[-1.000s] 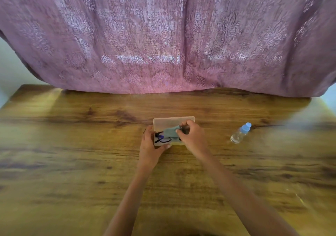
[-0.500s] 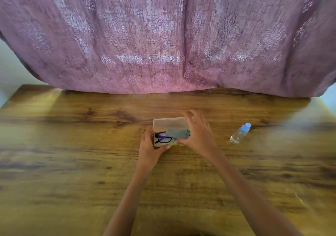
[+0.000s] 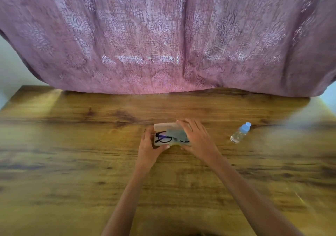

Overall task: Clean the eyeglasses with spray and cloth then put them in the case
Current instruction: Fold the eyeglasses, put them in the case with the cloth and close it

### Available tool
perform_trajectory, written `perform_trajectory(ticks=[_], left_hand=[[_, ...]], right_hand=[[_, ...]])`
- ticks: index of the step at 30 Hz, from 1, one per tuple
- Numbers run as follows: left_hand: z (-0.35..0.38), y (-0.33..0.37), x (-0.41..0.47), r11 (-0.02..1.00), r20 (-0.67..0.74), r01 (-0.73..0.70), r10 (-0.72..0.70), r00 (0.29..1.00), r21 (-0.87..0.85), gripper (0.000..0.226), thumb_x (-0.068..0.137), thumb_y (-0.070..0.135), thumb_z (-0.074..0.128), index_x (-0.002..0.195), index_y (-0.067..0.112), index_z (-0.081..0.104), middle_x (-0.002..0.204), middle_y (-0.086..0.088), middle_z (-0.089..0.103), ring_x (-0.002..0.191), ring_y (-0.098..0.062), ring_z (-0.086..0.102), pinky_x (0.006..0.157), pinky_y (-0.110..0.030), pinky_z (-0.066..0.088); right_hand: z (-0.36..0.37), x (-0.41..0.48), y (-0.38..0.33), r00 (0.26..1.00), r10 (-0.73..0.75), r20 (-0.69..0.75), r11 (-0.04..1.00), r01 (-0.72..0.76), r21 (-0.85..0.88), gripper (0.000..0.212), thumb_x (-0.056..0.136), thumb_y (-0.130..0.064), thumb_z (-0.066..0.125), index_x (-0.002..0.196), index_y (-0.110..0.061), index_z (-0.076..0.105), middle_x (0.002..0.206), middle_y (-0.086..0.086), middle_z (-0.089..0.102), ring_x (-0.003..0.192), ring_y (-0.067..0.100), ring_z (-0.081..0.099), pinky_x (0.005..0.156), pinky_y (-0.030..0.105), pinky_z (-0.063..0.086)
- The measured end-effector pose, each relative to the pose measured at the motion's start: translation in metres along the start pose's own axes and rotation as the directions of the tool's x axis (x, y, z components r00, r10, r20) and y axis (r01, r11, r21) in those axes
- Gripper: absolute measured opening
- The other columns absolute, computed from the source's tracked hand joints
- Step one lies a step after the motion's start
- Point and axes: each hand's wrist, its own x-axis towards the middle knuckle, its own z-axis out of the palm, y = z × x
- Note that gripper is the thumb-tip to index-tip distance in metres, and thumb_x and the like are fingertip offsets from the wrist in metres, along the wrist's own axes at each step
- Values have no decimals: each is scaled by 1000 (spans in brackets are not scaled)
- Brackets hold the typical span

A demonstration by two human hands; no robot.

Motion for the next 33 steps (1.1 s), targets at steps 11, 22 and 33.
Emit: perform_trajectory(ticks=[11, 22, 33], left_hand=[[-1, -3, 1, 997, -13, -66, 67, 998, 39, 70, 73, 26, 81, 132, 22, 44, 122, 5, 51, 108, -13, 56, 85, -17, 49], [2, -8, -4, 972, -37, -146, 155, 987, 184, 58, 82, 23, 72, 135, 20, 50, 130, -4, 47, 115, -17, 48, 97, -30, 44], [5, -15, -2, 962, -54, -189, 203, 978, 197, 56, 81, 17, 73, 132, 19, 51, 129, -3, 51, 116, -16, 49, 99, -30, 45]], right_hand=[[17, -20, -6, 999, -13, -49, 995, 18, 96, 65, 91, -19, 63, 149, -15, 33, 151, 7, 39, 142, 23, 31, 120, 39, 16], [32, -27, -6, 988, -34, -152, 999, 38, 21, 65, 83, 4, 68, 142, -9, 44, 145, 16, 48, 135, 32, 43, 110, 52, 37], [46, -31, -8, 962, -29, -271, 999, 38, 28, 67, 76, 10, 73, 137, -8, 51, 141, 18, 51, 132, 34, 46, 110, 51, 37]])
